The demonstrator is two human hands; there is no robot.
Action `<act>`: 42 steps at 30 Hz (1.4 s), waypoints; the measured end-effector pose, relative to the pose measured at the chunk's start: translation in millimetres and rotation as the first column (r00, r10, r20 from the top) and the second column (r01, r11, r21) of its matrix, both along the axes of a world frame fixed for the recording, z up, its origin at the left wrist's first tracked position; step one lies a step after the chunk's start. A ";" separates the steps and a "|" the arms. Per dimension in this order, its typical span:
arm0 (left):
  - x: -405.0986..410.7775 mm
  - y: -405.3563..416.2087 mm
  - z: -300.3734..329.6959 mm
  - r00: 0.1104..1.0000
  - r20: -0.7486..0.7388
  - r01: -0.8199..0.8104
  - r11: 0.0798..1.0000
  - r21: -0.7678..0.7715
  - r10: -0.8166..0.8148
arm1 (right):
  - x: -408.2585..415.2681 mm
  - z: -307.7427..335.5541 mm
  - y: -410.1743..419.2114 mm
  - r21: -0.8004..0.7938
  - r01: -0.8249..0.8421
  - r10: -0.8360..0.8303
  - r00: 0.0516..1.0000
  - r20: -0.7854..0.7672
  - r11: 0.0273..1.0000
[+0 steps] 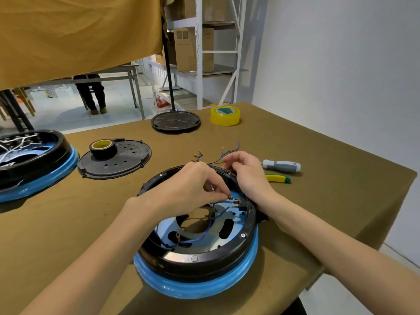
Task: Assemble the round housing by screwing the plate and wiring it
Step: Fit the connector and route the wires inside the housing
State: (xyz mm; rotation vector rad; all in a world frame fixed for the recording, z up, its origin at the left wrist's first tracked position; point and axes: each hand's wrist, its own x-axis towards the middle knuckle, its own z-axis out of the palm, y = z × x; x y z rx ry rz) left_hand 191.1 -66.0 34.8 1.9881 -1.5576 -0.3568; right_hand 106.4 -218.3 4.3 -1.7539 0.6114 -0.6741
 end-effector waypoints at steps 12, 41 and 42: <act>6.9 -11.2 2.1 0.997 -0.031 0.078 0.997 0.019 -0.078 | 6.5 -4.0 -2.8 -0.011 -0.042 0.043 0.998 0.044 0.999; 11.2 -10.3 -0.4 0.968 -0.245 0.076 0.991 0.114 -0.046 | 7.9 -6.0 -3.1 -0.002 -0.040 0.040 0.998 0.055 0.999; 11.5 -9.9 -1.3 0.963 -0.267 0.072 0.990 0.118 -0.038 | 7.8 -5.8 -2.9 0.000 -0.042 0.042 0.998 0.054 0.999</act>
